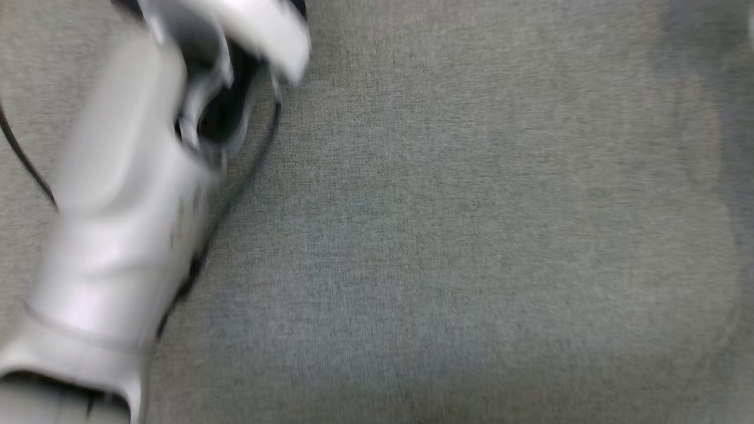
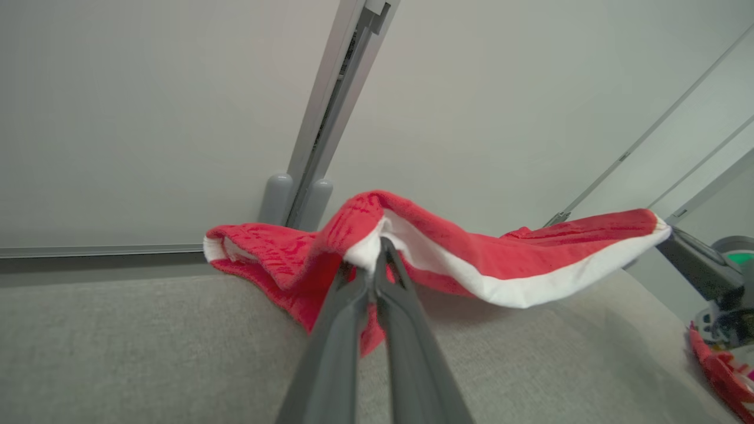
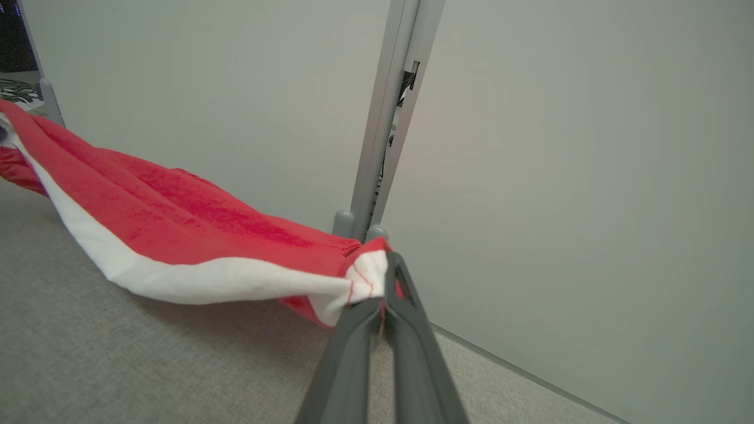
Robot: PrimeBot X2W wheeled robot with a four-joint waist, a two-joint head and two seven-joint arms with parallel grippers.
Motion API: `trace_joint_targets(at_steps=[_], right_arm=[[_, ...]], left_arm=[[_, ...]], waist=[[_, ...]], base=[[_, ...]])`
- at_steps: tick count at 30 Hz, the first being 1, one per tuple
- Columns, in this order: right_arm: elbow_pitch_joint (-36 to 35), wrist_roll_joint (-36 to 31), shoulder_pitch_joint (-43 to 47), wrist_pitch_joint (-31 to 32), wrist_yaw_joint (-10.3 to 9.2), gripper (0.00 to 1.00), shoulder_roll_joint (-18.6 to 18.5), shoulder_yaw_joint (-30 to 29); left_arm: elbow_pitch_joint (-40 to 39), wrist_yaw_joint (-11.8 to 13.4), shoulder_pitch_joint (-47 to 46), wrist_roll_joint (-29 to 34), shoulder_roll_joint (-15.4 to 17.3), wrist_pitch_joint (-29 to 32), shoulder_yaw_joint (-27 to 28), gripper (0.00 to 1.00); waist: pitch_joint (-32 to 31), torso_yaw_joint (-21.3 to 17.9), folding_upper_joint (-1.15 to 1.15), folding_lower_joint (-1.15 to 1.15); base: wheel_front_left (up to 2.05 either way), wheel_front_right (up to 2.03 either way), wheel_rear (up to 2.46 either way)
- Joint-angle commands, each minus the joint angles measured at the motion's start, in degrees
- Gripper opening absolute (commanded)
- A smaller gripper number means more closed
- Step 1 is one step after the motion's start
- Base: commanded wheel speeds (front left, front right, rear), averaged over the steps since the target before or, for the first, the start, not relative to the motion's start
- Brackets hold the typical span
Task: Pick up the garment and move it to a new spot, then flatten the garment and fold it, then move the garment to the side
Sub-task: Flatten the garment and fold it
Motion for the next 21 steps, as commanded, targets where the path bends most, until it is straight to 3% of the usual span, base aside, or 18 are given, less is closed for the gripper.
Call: trace_joint_targets(at_steps=[1, 5, 8, 11, 16, 21], right_arm=[[-2.66, 1.02, 6.96, -1.10, -0.01, 0.00, -1.69, 0.52], [-7.68, 0.63, 24.70, -1.60, -0.01, 0.00, -5.56, 0.75], [-10.25, -0.04, 38.03, -1.58, -0.01, 0.00, -6.93, 0.10], [-11.86, -0.47, 46.00, -1.02, -0.01, 0.00, -7.56, -0.67], [-18.30, -1.06, 64.95, 2.73, -0.01, 0.00, -7.67, -3.72], [-29.54, -1.97, 80.27, 8.94, -0.01, 0.00, -6.40, -11.99]], left_arm=[[-3.81, -0.23, 7.19, -2.76, 2.93, -1.05, -1.61, 0.00], [-11.66, -0.18, 26.88, -6.47, 7.63, -2.13, -5.95, 0.00], [-16.97, 1.81, 40.66, -6.72, 11.11, -2.58, -7.80, 0.00], [-19.98, 3.51, 49.53, -9.11, 11.38, -2.52, -8.83, 0.00], [-26.82, 9.06, 66.31, -11.49, 12.58, -4.93, -9.89, 0.00], [-34.72, 13.18, 77.50, -14.03, 13.27, -7.05, -9.21, 0.00]], waist=[[-4.91, -0.09, 0.00, -0.01], [-14.61, -0.04, 0.00, -0.01], [-21.29, -0.13, 0.00, -0.01], [-25.26, 0.10, 0.00, -0.01], [-33.24, 0.71, 0.00, -0.01], [-36.58, 1.71, 0.00, -0.01]], base=[[0.00, 0.00, 0.00], [0.00, 0.00, 0.00], [0.00, 0.00, 0.00], [0.00, 0.00, 0.00], [0.00, 0.00, 0.00], [0.00, 0.00, 0.00]])
